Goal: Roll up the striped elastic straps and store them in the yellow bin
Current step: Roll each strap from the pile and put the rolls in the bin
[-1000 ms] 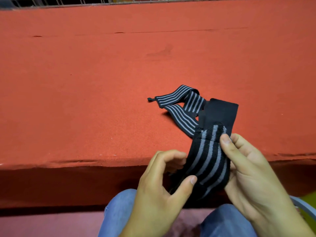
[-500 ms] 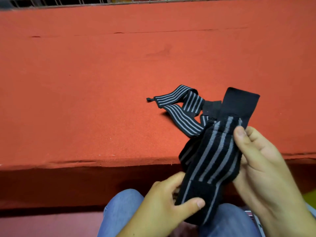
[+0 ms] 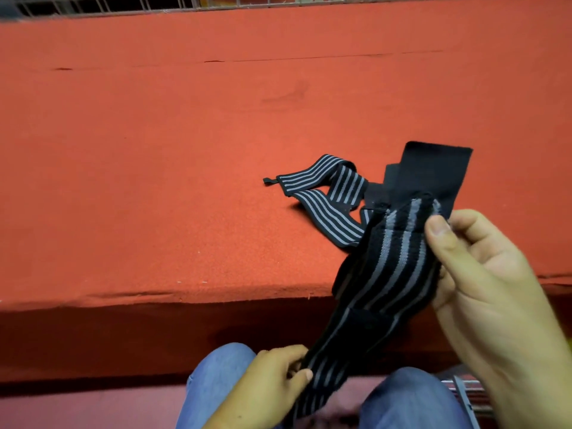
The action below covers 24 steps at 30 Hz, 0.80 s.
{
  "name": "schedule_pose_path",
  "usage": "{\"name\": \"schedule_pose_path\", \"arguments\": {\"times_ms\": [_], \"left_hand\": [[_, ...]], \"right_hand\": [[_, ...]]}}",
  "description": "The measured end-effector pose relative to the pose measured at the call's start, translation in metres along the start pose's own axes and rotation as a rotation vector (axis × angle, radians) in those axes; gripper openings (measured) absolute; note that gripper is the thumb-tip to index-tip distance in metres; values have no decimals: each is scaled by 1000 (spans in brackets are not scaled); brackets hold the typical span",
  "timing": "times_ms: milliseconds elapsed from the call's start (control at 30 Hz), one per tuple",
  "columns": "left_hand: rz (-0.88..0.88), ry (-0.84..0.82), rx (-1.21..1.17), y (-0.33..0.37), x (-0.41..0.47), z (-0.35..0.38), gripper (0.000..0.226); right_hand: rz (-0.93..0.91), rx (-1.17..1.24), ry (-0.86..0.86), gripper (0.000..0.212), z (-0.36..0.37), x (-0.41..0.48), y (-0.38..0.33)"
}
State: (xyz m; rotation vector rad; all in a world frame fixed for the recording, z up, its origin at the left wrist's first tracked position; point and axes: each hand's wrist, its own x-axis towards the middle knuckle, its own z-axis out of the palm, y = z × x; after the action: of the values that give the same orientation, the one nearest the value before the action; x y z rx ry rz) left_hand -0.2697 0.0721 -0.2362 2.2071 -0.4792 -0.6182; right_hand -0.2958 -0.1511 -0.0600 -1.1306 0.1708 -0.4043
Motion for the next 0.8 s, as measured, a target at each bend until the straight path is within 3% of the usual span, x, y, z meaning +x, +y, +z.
{"name": "schedule_pose_path", "arguments": {"times_ms": [133, 233, 367, 433, 533, 633, 800], "left_hand": [[68, 217, -122, 15, -1, -9, 31], [119, 388, -327, 55, -7, -38, 13], [288, 363, -502, 107, -20, -68, 31], [342, 311, -550, 127, -23, -72, 31], [355, 309, -588, 143, -23, -69, 24], [334, 413, -604, 150, -22, -62, 17], [301, 538, -648, 156, -23, -52, 20]], "right_hand": [[36, -30, -15, 6, 0, -4, 5], [57, -44, -63, 28, -2, -4, 14], [120, -39, -119, 60, -4, -3, 25], [139, -24, -135, 64, -3, -4, 27], [141, -6, -133, 55, -2, -6, 32], [83, -91, -64, 56, -2, -8, 43], [-131, -417, 65, 18, 2, -12, 51]]}}
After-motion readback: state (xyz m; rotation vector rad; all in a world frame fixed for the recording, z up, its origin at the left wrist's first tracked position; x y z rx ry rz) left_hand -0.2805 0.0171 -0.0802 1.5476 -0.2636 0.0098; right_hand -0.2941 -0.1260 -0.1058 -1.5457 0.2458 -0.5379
